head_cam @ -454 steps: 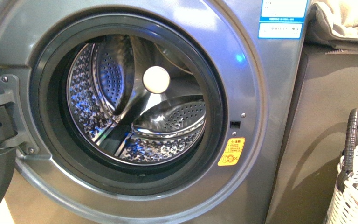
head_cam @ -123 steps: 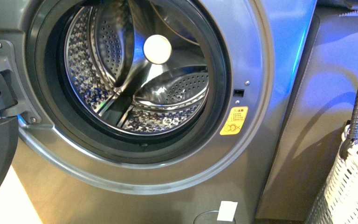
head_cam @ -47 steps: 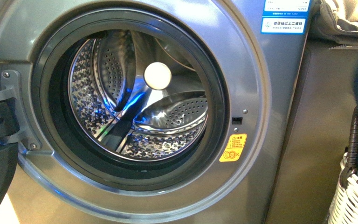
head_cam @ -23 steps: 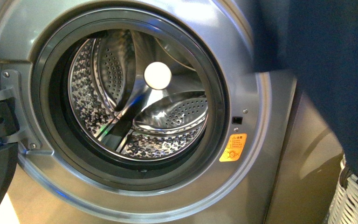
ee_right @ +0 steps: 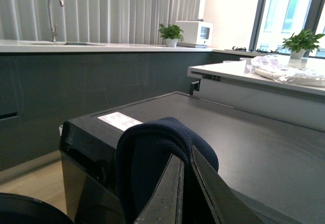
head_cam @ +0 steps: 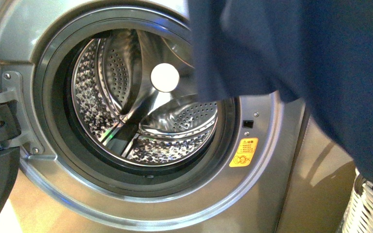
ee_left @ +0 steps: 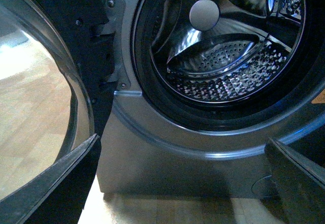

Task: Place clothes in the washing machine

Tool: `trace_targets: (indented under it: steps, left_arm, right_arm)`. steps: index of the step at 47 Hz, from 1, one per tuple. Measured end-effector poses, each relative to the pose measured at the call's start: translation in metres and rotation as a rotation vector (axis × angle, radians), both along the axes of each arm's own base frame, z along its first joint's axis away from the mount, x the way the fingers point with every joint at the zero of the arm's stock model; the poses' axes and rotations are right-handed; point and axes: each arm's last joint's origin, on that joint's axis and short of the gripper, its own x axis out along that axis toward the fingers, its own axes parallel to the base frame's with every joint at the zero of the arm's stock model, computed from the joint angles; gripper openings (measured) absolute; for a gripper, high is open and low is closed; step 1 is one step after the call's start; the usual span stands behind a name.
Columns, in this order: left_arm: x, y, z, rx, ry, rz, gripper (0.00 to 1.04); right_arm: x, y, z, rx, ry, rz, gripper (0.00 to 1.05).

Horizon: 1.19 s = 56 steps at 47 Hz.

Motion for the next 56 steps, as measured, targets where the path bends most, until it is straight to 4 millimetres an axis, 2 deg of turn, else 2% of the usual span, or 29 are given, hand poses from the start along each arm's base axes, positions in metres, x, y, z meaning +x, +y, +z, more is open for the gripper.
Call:
trace_targets:
  steps: [6,11,15,21,23,38,56]
  left_arm:
    - [0.0,0.0,0.0,0.0,0.0,0.0,0.98]
    - [0.0,0.0,0.0,0.0,0.0,0.002,0.98]
    - [0.0,0.0,0.0,0.0,0.0,-0.001,0.98]
    - [0.0,0.0,0.0,0.0,0.0,0.0,0.98]
    - [0.0,0.0,0.0,0.0,0.0,0.0,0.98]
    - [0.0,0.0,0.0,0.0,0.0,0.0,0.98]
    - [0.0,0.0,0.0,0.0,0.0,0.0,0.98]
  right_arm:
    - [-0.006,0.012,-0.004,0.015,-0.018,0.137,0.03]
    - [-0.003,0.029,-0.02,0.04,-0.037,0.174,0.03]
    - [0.007,0.042,-0.037,0.018,0.022,0.204,0.03]
    - [0.033,0.06,-0.065,-0.015,0.135,0.207,0.03]
    - [0.037,0.063,-0.069,-0.019,0.154,0.203,0.03]
    - [0.029,0.058,-0.059,0.018,0.148,0.217,0.03]
    - [0.027,0.058,-0.058,0.021,0.148,0.222,0.03]
